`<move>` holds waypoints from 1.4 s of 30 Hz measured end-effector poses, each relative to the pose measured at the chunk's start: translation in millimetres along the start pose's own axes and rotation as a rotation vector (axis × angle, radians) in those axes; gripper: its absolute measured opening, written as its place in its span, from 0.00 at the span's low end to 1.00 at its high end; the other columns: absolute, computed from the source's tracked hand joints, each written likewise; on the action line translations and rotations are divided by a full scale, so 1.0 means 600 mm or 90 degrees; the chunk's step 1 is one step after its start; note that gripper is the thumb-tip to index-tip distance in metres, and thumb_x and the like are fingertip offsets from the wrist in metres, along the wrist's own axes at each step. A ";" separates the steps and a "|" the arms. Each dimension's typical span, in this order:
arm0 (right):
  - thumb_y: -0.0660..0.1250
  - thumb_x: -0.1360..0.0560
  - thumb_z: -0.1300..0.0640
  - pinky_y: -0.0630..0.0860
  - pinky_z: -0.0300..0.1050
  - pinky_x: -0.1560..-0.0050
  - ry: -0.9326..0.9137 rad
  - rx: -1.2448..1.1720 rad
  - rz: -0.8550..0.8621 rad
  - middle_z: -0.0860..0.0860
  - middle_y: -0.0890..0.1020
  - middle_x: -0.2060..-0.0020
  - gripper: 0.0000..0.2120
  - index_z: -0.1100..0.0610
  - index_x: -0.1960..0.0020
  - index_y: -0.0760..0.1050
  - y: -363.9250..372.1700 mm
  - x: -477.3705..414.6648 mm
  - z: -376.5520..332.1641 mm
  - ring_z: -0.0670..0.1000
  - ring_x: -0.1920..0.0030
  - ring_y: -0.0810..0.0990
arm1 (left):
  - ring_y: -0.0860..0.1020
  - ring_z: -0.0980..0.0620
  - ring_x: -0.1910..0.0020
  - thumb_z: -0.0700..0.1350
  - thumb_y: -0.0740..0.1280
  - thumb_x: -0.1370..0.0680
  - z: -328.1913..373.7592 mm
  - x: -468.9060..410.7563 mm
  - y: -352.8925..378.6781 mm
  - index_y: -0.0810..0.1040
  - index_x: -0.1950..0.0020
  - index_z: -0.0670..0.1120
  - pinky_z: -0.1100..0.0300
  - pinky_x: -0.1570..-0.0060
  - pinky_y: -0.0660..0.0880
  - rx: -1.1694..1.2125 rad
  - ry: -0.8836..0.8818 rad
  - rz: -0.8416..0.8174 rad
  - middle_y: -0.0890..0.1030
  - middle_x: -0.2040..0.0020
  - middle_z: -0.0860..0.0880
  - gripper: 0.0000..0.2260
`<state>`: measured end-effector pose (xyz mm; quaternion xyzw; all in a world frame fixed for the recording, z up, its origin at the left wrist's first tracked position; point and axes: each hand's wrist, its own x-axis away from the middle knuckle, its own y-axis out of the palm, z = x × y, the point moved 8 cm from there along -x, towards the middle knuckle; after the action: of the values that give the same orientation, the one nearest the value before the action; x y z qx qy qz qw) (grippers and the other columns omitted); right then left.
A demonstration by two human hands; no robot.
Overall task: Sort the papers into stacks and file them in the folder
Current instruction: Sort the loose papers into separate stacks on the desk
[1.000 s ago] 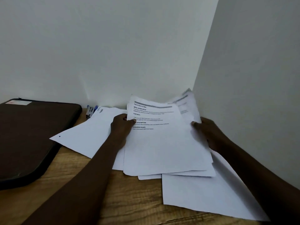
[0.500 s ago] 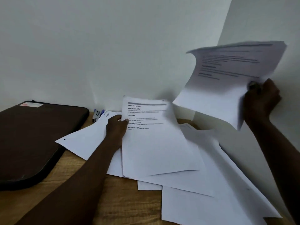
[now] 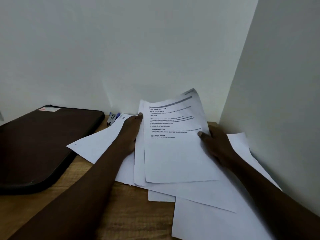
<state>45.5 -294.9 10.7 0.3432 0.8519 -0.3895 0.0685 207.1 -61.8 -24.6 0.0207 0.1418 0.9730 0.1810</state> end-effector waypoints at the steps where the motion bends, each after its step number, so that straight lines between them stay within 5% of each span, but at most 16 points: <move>1: 0.64 0.21 0.55 0.71 0.47 0.44 0.005 0.002 0.006 0.53 0.79 0.44 0.12 0.58 0.40 0.78 -0.001 0.003 0.002 0.55 0.43 0.76 | 0.82 0.41 0.43 0.51 0.65 0.19 0.002 0.004 0.006 0.79 0.41 0.43 0.41 0.38 0.76 0.004 -0.002 -0.020 0.84 0.43 0.42 0.14; 4: 0.63 0.21 0.56 0.67 0.43 0.48 0.021 -0.034 0.027 0.52 0.78 0.43 0.13 0.58 0.38 0.75 -0.007 0.016 0.007 0.51 0.46 0.74 | 0.83 0.40 0.44 0.40 0.70 0.22 0.002 0.016 0.027 0.76 0.37 0.38 0.39 0.41 0.77 -0.013 -0.006 -0.091 0.84 0.43 0.40 0.15; 7: 0.64 0.21 0.53 0.71 0.45 0.45 0.030 -0.073 0.004 0.52 0.80 0.43 0.14 0.56 0.38 0.75 0.001 0.025 0.003 0.52 0.45 0.77 | 0.83 0.39 0.45 0.29 0.65 0.23 0.003 0.030 0.049 0.76 0.36 0.36 0.41 0.44 0.79 -0.027 -0.003 -0.132 0.83 0.42 0.38 0.15; 12: 0.71 0.27 0.43 0.72 0.44 0.41 0.058 -0.166 0.051 0.45 0.74 0.39 0.31 0.52 0.30 0.65 -0.015 0.031 -0.017 0.46 0.41 0.75 | 0.80 0.36 0.40 0.29 0.60 0.21 0.048 0.039 0.053 0.72 0.32 0.36 0.43 0.43 0.79 -0.002 0.030 -0.160 0.80 0.37 0.37 0.17; 14: 0.70 0.25 0.44 0.76 0.45 0.44 0.100 -0.327 -0.033 0.45 0.79 0.42 0.22 0.51 0.36 0.70 -0.008 0.028 -0.023 0.49 0.44 0.80 | 0.79 0.37 0.39 0.31 0.60 0.20 0.067 0.050 0.055 0.72 0.31 0.37 0.44 0.43 0.79 0.043 0.035 -0.191 0.80 0.36 0.38 0.17; 17: 0.63 0.19 0.55 0.78 0.36 0.62 0.069 -0.473 -0.118 0.45 0.85 0.62 0.06 0.55 0.52 0.77 -0.001 0.030 -0.059 0.45 0.61 0.84 | 0.78 0.37 0.37 0.34 0.62 0.20 0.079 0.066 0.057 0.71 0.29 0.39 0.41 0.40 0.76 0.068 0.017 -0.240 0.79 0.35 0.39 0.19; 22: 0.62 0.19 0.54 0.81 0.47 0.48 0.048 -0.540 -0.155 0.51 0.85 0.49 0.09 0.55 0.44 0.78 0.001 0.021 -0.088 0.51 0.49 0.84 | 0.82 0.44 0.41 0.36 0.62 0.19 0.082 0.075 0.012 0.75 0.33 0.40 0.51 0.45 0.80 -0.049 -0.020 -0.223 0.81 0.37 0.42 0.15; 25: 0.64 0.22 0.45 0.77 0.45 0.46 0.090 -0.403 -0.150 0.50 0.82 0.43 0.17 0.53 0.38 0.74 0.003 0.023 -0.064 0.50 0.47 0.81 | 0.81 0.43 0.45 0.35 0.60 0.18 0.091 0.060 -0.054 0.76 0.35 0.38 0.52 0.47 0.81 -0.106 0.003 -0.117 0.79 0.35 0.40 0.13; 28: 0.67 0.26 0.38 0.68 0.41 0.47 0.080 -0.014 -0.031 0.49 0.77 0.37 0.30 0.51 0.29 0.68 -0.044 0.013 -0.011 0.52 0.38 0.75 | 0.80 0.45 0.49 0.34 0.59 0.17 0.104 0.043 -0.117 0.73 0.33 0.39 0.52 0.50 0.78 -0.139 0.033 0.014 0.78 0.39 0.41 0.13; 30: 0.66 0.30 0.32 0.66 0.40 0.48 0.095 0.107 -0.068 0.49 0.73 0.32 0.38 0.51 0.27 0.65 -0.047 0.015 0.014 0.52 0.31 0.70 | 0.79 0.44 0.50 0.34 0.59 0.17 0.092 0.037 -0.141 0.73 0.33 0.40 0.52 0.50 0.76 -0.168 0.010 0.049 0.79 0.43 0.41 0.13; 34: 0.69 0.29 0.36 0.64 0.41 0.46 0.141 0.107 -0.190 0.53 0.71 0.31 0.41 0.50 0.25 0.56 -0.005 0.032 0.018 0.54 0.31 0.70 | 0.80 0.36 0.45 0.31 0.62 0.22 0.049 0.037 -0.153 0.77 0.41 0.35 0.40 0.39 0.75 -0.331 -0.084 0.022 0.80 0.41 0.35 0.11; 38: 0.75 0.34 0.37 0.65 0.46 0.34 0.086 0.154 -0.242 0.52 0.66 0.28 0.50 0.52 0.22 0.53 0.033 0.035 -0.006 0.53 0.28 0.66 | 0.82 0.37 0.51 0.34 0.67 0.22 0.051 0.039 -0.152 0.78 0.42 0.34 0.44 0.45 0.78 -0.329 -0.079 0.018 0.82 0.46 0.34 0.10; 42: 0.75 0.36 0.34 0.64 0.45 0.32 0.066 0.181 -0.248 0.52 0.66 0.28 0.52 0.53 0.22 0.55 0.043 0.030 -0.017 0.51 0.29 0.65 | 0.81 0.39 0.54 0.37 0.74 0.26 0.051 0.037 -0.151 0.78 0.46 0.35 0.45 0.48 0.79 -0.386 -0.029 0.049 0.82 0.49 0.36 0.12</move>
<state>50.1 -266.0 -5.3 0.1982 0.8412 -0.4929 -0.1008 220.5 35.3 -21.1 -0.0072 -0.1598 0.9764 0.1451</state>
